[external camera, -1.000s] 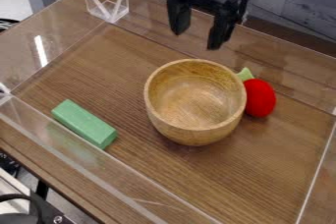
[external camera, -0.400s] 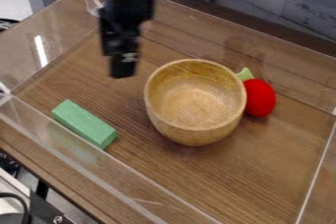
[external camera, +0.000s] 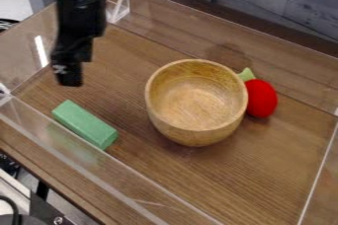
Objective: Put the green stick in the brown bowl
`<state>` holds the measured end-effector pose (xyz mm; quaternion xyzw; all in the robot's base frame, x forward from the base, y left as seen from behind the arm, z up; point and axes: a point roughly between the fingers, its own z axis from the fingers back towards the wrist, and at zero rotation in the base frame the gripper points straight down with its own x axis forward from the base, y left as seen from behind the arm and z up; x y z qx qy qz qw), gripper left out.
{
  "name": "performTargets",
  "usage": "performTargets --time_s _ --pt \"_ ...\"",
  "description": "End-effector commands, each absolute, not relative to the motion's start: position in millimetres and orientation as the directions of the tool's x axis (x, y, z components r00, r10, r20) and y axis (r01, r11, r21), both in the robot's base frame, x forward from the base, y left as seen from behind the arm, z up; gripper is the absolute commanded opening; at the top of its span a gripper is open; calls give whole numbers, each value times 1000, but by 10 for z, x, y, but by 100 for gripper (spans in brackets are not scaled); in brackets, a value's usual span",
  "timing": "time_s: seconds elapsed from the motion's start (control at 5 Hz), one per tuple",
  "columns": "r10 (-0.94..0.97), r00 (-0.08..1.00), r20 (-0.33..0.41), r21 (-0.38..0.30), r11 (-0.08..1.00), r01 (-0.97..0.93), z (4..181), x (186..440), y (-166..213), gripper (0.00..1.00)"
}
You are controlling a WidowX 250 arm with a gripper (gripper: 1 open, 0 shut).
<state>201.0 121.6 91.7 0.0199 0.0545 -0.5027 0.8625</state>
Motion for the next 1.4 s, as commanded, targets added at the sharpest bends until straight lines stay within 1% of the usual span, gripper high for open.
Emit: performTargets --time_s 0.0,0.2,0.8,1.0,1.2 --pt "-951 294 -100 28 293 956 917 1959 1322 100" --pt "-985 150 -85 30 148 989 797 1954 1348 100" --pt "-997 31 -64 12 31 999 412 1961 1312 100" --pt "-998 -9 -59 8 -9 1000 328 1964 1295 100" --pt "-998 -41 -53 6 -41 999 298 1966 1255 100"
